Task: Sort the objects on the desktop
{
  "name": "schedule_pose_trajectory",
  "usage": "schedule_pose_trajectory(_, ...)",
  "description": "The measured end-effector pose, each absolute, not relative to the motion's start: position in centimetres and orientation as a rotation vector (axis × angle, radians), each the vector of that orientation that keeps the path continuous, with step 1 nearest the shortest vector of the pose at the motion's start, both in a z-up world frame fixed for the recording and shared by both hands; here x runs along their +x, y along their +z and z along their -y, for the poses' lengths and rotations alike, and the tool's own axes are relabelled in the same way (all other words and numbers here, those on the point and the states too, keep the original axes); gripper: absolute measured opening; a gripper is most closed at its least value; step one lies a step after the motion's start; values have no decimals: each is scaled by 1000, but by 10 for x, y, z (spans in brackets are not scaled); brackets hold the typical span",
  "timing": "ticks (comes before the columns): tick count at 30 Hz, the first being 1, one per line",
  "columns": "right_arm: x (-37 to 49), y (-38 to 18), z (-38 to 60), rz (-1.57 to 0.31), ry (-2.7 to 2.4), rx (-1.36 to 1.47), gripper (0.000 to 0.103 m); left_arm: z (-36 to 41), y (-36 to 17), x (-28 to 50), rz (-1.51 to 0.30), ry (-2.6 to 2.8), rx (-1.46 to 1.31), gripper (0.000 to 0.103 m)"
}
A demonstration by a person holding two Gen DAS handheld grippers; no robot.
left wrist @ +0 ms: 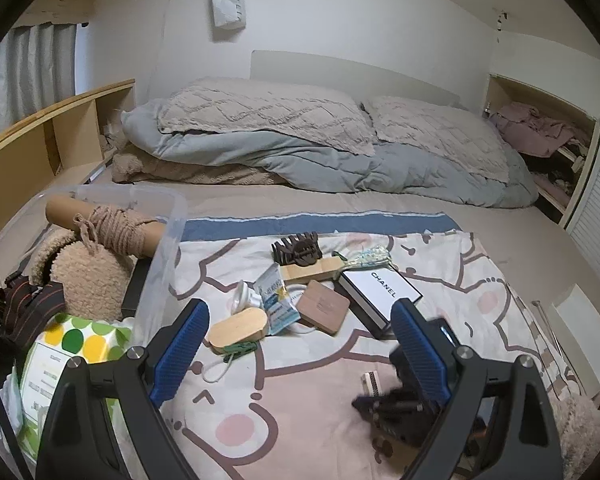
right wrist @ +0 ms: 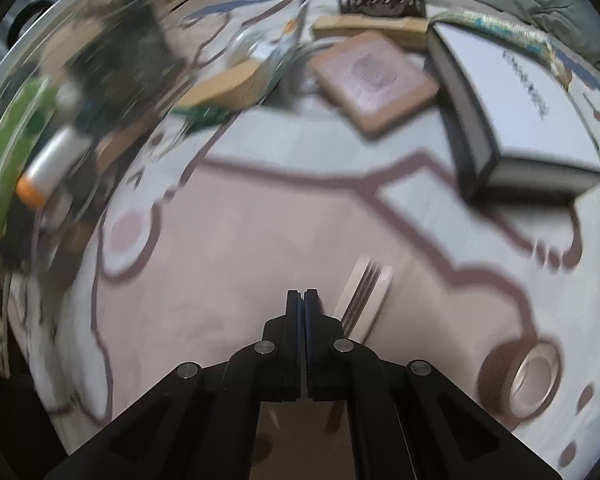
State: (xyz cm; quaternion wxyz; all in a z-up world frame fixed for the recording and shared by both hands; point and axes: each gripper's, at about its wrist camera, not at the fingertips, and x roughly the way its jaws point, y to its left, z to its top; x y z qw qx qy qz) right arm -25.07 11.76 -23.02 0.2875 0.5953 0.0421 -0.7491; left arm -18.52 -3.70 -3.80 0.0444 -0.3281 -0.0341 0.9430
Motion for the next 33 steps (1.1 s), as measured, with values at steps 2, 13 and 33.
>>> schedule_pose_trajectory(2, -236, -236, -118, -136, -1970, 1613, 0, 34, -39, -185, 106, 2871, -1010, 93)
schedule_pose_trajectory(13, -211, -212, -159, 8, -1977, 1531, 0, 11, -61, -194, 55, 2813, -1078, 93)
schedule_pose_trajectory(33, -220, -242, -239, -151, -2389, 1319, 0, -45, -189, -224, -159, 2475, -1407, 93)
